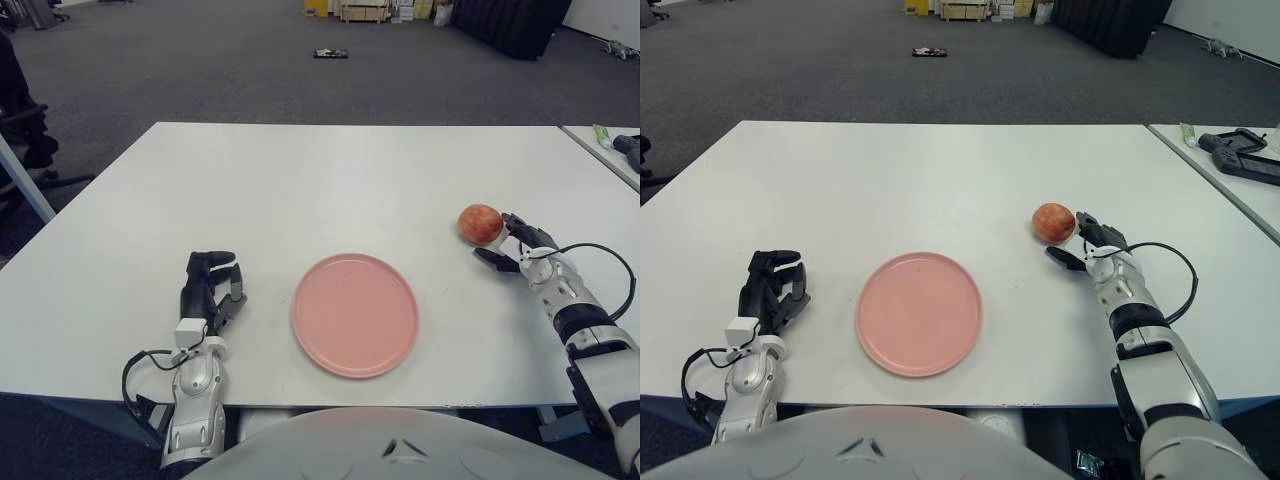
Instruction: Put the apple into the plate.
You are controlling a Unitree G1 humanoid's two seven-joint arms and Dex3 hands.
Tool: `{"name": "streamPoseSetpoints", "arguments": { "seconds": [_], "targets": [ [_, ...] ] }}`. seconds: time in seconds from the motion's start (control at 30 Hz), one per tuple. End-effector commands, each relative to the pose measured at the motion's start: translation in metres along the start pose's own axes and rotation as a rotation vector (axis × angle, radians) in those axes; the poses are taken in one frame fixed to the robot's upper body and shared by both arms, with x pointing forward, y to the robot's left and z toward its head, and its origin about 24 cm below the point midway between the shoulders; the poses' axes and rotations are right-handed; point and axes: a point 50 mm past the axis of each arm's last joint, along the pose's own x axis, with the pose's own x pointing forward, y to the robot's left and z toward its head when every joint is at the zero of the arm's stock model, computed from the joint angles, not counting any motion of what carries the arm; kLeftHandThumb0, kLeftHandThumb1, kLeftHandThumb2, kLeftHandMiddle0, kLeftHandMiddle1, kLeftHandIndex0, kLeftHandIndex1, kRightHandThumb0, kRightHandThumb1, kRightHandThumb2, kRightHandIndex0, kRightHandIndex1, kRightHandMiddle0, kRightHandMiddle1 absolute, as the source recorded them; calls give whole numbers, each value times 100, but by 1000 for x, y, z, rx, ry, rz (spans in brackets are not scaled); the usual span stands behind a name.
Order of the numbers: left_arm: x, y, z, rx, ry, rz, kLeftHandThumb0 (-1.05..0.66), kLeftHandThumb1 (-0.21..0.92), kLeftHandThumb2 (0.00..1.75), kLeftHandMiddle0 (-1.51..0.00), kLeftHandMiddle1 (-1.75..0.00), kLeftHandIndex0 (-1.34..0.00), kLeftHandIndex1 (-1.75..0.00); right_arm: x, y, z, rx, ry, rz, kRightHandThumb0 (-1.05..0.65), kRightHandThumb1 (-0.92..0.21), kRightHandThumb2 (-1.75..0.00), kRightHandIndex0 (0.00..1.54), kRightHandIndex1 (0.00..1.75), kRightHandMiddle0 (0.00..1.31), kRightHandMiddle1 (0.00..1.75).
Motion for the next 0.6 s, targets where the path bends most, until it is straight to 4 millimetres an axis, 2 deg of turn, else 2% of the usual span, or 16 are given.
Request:
{"name": "streamPoseSetpoints", "arguments": {
  "seconds": [0.0, 0.03, 0.07, 0.1, 0.13, 0.23, 0.43, 0.57],
  "targets": [
    [-2, 0, -5, 4, 27, 13, -37, 75, 77, -49, -152, -29, -175, -4, 14, -1, 26, -2, 60, -66, -50, -93, 14, 138, 2, 155],
    [-2, 0, -5, 3, 27, 14, -37, 75, 77, -49, -151, -29, -175, -4, 12, 1, 29, -13, 52, -63, -48, -96, 19, 150, 7, 162],
    [-2, 0, -5, 1, 27, 15, -37, 75, 77, -50, -151, -29, -175, -5, 10, 3, 32, -26, 38, -62, -47, -97, 21, 155, 9, 165],
    [-2, 0, -5, 0, 27, 15, -37, 75, 77, -50, -151, -29, -175, -5, 10, 4, 34, -34, 29, -55, -47, -102, 36, 162, 23, 168],
    [-2, 0, -5, -1, 28, 15, -37, 75, 78, -50, -151, -30, -175, -5, 11, 3, 33, -37, 18, -51, -47, -106, 46, 167, 32, 171],
    [-2, 0, -5, -3, 34, 16, -37, 74, 78, -49, -151, -30, -175, -6, 12, 2, 32, -48, -13, -47, -42, -116, 69, 172, 47, 173],
    [-2, 1, -5, -5, 40, 20, -37, 74, 78, -45, -154, -30, -175, -7, 12, 4, 75, -69, -82, -47, -35, -127, 98, 174, 57, 174],
    [-2, 1, -5, -2, 44, 19, -37, 74, 78, -45, -154, -30, -175, -7, 10, 7, 114, -87, -123, -47, -33, -129, 106, 175, 60, 175]
  ]
}}
